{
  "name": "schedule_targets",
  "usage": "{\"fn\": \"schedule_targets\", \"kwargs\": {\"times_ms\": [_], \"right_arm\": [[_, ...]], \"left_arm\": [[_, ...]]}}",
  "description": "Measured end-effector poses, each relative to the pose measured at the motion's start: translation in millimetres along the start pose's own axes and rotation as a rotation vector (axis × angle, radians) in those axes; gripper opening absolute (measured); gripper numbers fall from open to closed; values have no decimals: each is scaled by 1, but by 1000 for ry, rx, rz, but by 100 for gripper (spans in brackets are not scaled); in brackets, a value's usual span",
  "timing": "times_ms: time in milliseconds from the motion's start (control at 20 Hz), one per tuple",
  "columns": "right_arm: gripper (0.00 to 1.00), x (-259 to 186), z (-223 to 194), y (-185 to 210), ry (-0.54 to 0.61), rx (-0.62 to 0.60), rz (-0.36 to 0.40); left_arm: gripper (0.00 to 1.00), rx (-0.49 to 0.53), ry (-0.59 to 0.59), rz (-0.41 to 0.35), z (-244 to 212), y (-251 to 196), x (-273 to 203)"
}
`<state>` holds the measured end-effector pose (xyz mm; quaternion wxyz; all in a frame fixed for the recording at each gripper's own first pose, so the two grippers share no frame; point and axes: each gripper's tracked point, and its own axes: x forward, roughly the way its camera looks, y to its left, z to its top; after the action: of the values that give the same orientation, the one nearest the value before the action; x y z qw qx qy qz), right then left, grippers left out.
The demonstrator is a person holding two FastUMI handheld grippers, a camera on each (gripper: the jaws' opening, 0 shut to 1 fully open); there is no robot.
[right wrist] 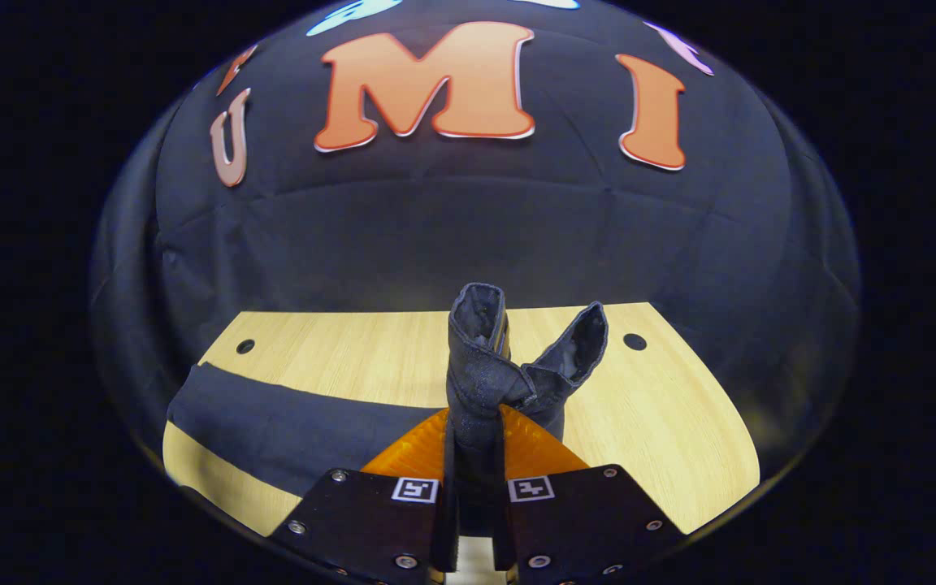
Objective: Grasp the waist and the cuffs of the jeans and fold them to make the two legs overlap; first hold the waist and fold one-third of the jeans toward the cuffs, then hold the cuffs and fold the remaining one-third in the same direction to finish folding.
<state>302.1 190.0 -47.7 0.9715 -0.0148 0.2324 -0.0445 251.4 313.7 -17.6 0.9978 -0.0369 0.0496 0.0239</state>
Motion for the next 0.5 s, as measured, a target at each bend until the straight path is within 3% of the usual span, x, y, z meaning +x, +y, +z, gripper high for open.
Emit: {"fn": "schedule_targets", "kwargs": {"times_ms": [350, 500], "right_arm": [[17, 24, -38, 48, 94, -94, 32], [17, 30, -54, 64, 130, -139, 17]], "left_arm": [[92, 29, 11, 35, -4, 30, -4], [92, -17, 29, 58, -13, 46, -7]]}}
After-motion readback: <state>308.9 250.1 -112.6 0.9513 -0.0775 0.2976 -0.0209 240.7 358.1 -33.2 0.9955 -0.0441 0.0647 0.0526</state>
